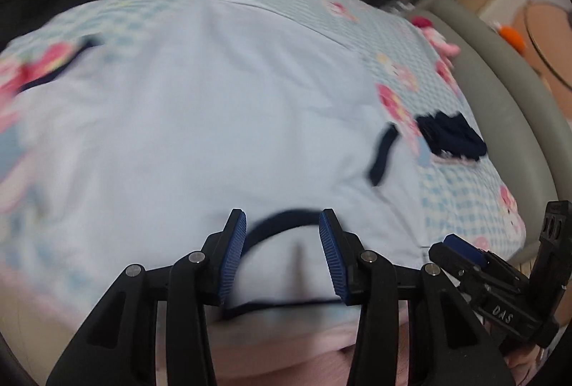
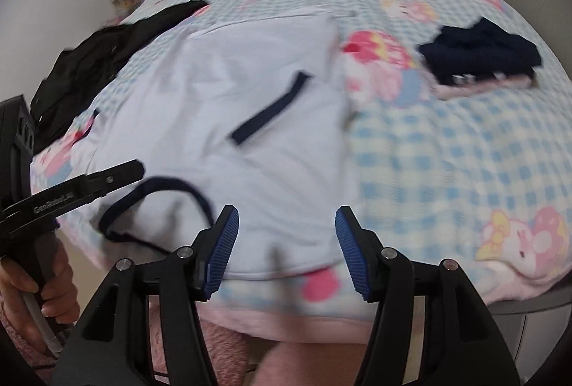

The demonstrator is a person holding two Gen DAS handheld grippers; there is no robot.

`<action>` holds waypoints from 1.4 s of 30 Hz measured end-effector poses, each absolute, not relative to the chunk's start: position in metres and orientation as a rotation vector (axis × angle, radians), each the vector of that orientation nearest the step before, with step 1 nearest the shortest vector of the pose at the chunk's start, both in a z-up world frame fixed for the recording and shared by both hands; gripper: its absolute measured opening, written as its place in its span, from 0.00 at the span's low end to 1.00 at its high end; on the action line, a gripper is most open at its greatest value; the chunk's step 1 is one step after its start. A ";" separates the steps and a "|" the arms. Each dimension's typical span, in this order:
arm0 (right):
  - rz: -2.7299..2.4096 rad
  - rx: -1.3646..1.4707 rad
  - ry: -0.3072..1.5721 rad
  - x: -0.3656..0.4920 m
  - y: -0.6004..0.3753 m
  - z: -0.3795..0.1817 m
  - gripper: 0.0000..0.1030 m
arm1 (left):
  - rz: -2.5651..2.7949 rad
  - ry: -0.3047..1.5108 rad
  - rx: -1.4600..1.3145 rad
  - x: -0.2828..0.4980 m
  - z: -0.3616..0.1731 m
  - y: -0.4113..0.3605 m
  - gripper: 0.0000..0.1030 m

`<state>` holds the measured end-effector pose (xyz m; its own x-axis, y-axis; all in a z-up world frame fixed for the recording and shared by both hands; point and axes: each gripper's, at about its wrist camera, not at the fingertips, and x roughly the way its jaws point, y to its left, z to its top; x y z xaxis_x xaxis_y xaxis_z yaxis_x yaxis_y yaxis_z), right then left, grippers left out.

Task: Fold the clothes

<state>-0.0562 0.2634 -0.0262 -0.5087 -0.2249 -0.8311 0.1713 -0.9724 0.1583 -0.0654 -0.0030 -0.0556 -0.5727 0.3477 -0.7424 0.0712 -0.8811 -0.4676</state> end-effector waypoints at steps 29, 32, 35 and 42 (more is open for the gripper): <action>-2.401 1.448 -0.040 -0.107 0.120 -0.025 0.58 | 2.611 -0.497 -1.111 -0.110 -0.044 -0.078 0.03; -2.495 1.393 -0.045 -0.112 0.126 -0.014 0.58 | 2.486 -0.396 -1.210 -0.115 -0.059 -0.047 0.03; -2.449 1.400 -0.066 -0.124 0.123 -0.017 0.58 | 2.352 -0.443 -1.318 -0.113 -0.088 -0.039 0.29; -2.260 1.380 0.028 -0.139 0.077 -0.031 0.58 | 2.417 -0.737 -1.143 -0.066 -0.076 -0.096 0.46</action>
<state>-0.1390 0.0774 -0.0308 -0.3704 -0.3939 -0.8412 0.4145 -0.8806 0.2298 -0.0661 -0.0960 -0.0765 -0.6047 0.5252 -0.5987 -0.1015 -0.7965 -0.5961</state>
